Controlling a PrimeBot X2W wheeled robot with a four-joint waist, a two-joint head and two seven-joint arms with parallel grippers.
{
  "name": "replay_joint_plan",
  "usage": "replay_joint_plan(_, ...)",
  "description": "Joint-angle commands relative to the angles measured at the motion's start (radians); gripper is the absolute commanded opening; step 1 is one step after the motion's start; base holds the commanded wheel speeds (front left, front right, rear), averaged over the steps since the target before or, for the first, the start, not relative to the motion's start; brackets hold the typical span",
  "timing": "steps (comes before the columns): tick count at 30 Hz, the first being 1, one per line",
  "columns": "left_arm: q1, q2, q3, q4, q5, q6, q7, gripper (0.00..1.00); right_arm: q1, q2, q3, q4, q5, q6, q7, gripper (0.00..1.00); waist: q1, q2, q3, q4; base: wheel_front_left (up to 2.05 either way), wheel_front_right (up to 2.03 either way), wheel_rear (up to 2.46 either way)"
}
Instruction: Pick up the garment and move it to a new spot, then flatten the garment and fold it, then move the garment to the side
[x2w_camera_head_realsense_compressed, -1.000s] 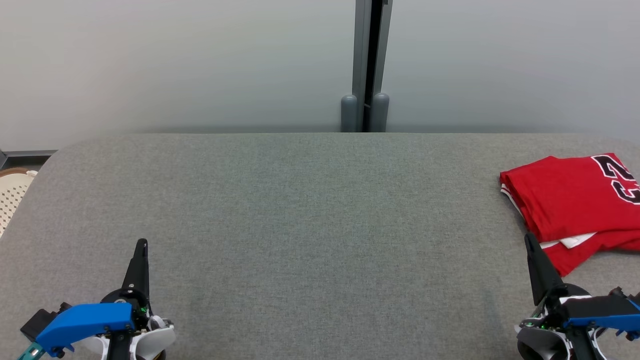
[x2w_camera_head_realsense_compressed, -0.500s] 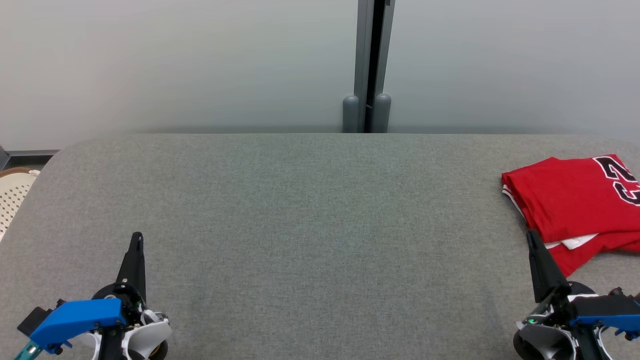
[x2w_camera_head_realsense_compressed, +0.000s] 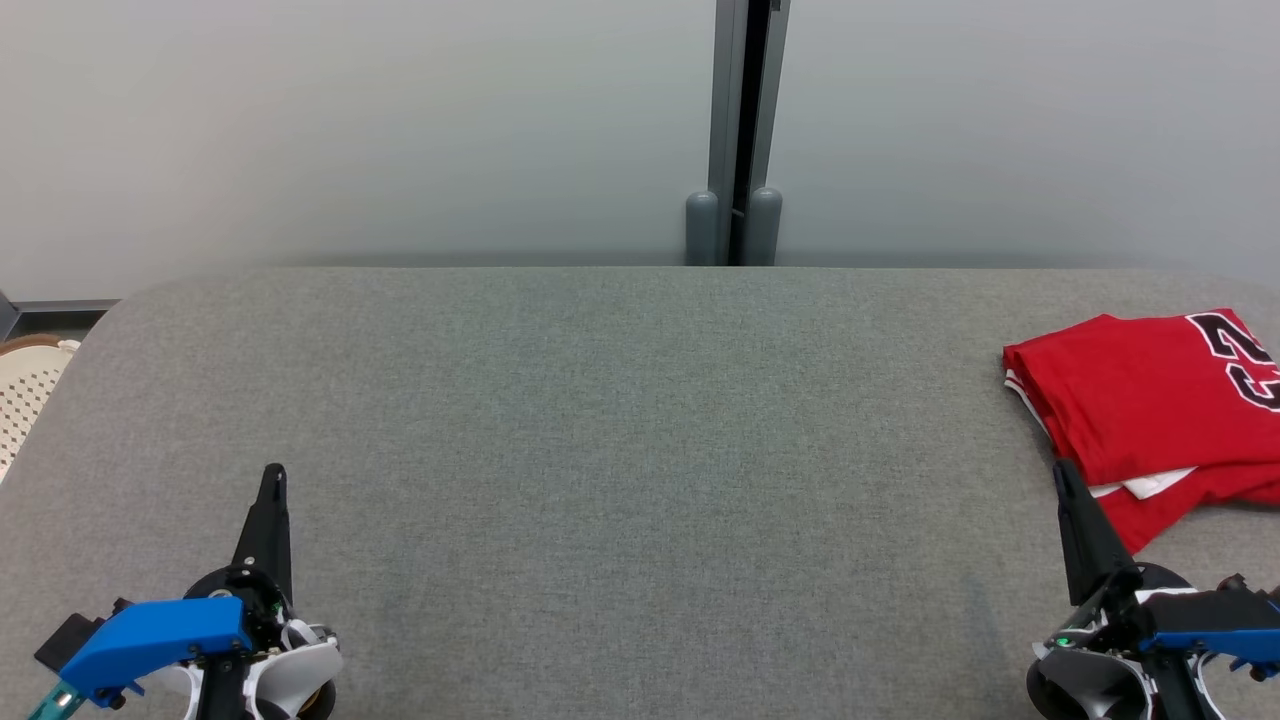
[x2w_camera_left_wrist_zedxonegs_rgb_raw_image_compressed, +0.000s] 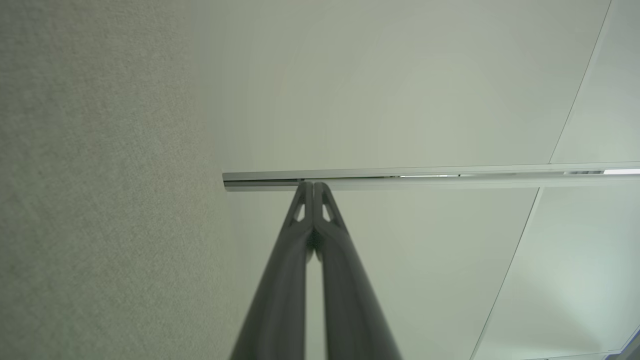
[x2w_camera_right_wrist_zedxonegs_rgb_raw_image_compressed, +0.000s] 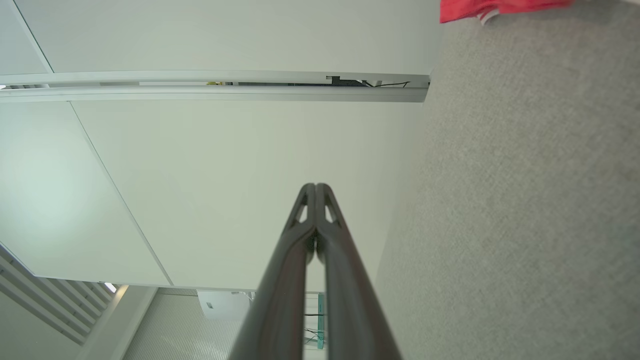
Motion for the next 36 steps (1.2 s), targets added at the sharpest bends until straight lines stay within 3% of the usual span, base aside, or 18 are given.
replay_joint_plan(1,-0.01,-0.002,0.002,-0.004,-0.003,-0.005,0.004,0.0,-0.014,-0.002,-0.002,-0.003,0.003,0.0,0.003,0.0,0.0,-0.0001,0.0,0.0,0.0,0.0,0.0)
replay_joint_plan(36,-0.01,-0.002,0.002,-0.004,-0.003,-0.005,0.004,0.0,-0.014,-0.002,-0.002,-0.003,0.003,0.0,0.002,0.0,0.0,-0.0001,0.0,0.0,0.0,0.0,0.0)
